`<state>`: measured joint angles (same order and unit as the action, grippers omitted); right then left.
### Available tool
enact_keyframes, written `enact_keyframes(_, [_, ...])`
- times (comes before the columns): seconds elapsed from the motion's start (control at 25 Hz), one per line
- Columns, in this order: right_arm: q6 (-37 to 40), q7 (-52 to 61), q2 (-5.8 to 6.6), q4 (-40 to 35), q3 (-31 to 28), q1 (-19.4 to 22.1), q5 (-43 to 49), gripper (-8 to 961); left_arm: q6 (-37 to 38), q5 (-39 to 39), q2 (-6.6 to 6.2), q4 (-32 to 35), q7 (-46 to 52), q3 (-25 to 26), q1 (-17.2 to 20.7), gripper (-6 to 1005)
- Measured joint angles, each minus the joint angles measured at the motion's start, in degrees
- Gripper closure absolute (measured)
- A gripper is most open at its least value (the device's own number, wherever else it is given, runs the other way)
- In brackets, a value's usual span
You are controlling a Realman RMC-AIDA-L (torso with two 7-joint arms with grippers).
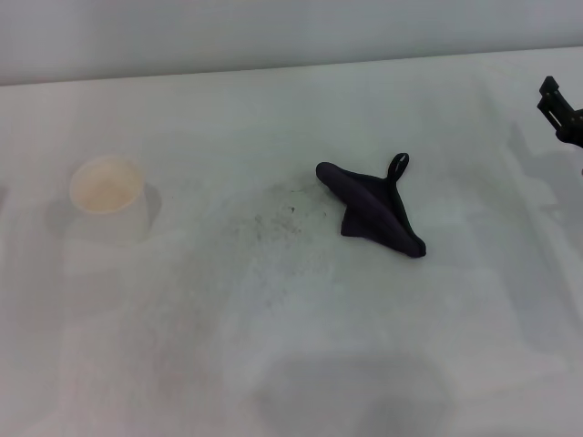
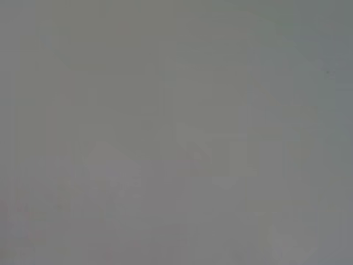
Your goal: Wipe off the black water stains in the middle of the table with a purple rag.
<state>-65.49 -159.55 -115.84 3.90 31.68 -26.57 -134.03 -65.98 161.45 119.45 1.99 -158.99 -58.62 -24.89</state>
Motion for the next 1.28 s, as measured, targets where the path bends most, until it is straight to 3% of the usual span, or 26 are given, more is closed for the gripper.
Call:
enact_keyframes(0.44, [2.06, 0.90, 0.17, -2.38, -0.43, -0.02, -0.16, 119, 3.40, 6.18, 0.06, -0.08, 0.50, 0.06, -1.22, 107])
enact_keyframes(1.28, [3.99, 0.90, 0.18, -3.56, -0.49, 0.44, -0.33, 122, 4.50, 6.30, -0.09, 0.03, 0.53, 2.90, -2.19, 107])
